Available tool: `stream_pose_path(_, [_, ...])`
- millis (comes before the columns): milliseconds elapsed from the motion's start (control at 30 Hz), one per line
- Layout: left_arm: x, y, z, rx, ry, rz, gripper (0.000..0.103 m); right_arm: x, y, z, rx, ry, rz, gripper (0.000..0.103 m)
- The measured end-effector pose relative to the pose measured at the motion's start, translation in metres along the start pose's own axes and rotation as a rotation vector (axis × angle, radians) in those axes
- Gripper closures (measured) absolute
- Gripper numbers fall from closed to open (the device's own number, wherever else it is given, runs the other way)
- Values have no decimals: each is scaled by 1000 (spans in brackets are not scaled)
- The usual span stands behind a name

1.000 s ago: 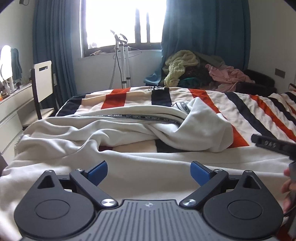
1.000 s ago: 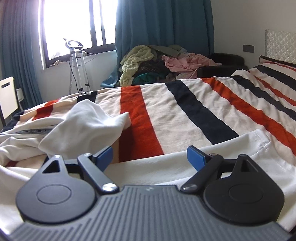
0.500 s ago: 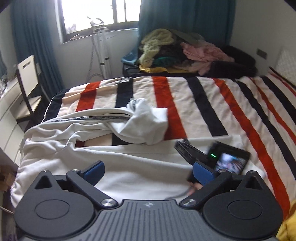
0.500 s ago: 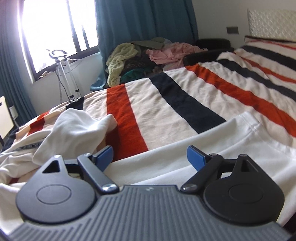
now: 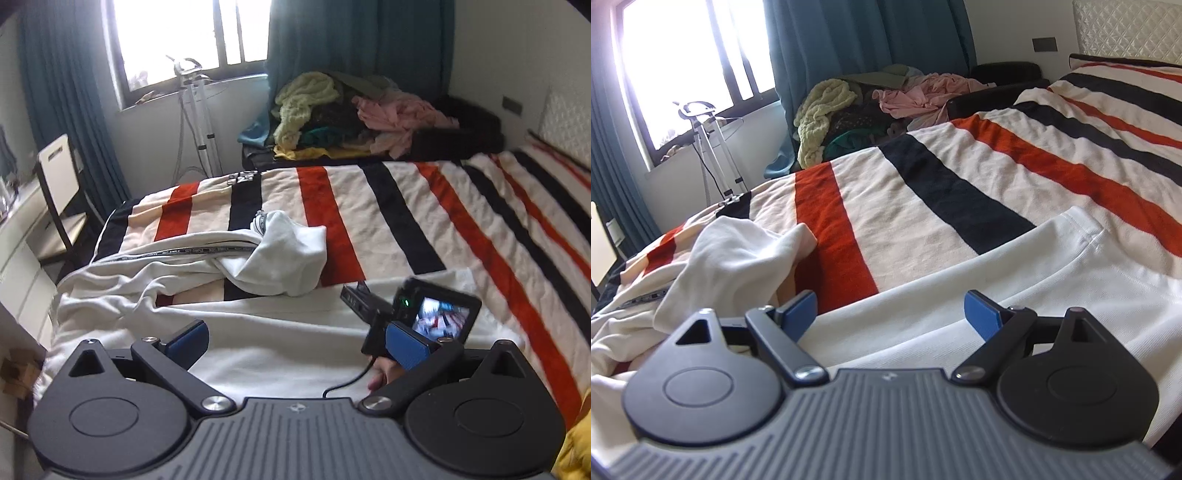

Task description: Fold clothes

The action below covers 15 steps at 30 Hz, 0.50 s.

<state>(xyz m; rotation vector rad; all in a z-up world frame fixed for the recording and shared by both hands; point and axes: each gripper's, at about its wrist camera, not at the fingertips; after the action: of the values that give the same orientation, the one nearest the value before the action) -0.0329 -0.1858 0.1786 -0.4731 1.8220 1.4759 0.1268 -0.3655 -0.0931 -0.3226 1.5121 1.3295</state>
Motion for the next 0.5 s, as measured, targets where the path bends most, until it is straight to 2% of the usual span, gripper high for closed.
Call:
stream_pose_path(133, [12, -17, 42, 4, 93, -85, 0, 1, 0, 2, -6, 12, -5, 15])
stream_pose_path(267, [37, -51, 96, -35, 169, -173, 0, -1, -3, 8, -29, 34, -15, 15])
stream_pose_path(400, [49, -77, 153, -171, 274, -305, 0, -7, -12, 18, -89, 25, -26, 15])
stream_pose_path(500, [54, -102, 171, -244, 246, -364, 0, -14, -30, 29, -138, -22, -20, 15])
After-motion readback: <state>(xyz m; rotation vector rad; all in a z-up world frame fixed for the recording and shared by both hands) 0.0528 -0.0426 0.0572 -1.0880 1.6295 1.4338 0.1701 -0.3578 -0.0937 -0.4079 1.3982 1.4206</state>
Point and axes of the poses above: each gripper's, at about its wrist camera, not at the fingertips, and y roughly against the way its jaws point, z to its left, x to its underside, and after that the axes turned 11 degrees about x, right-handed
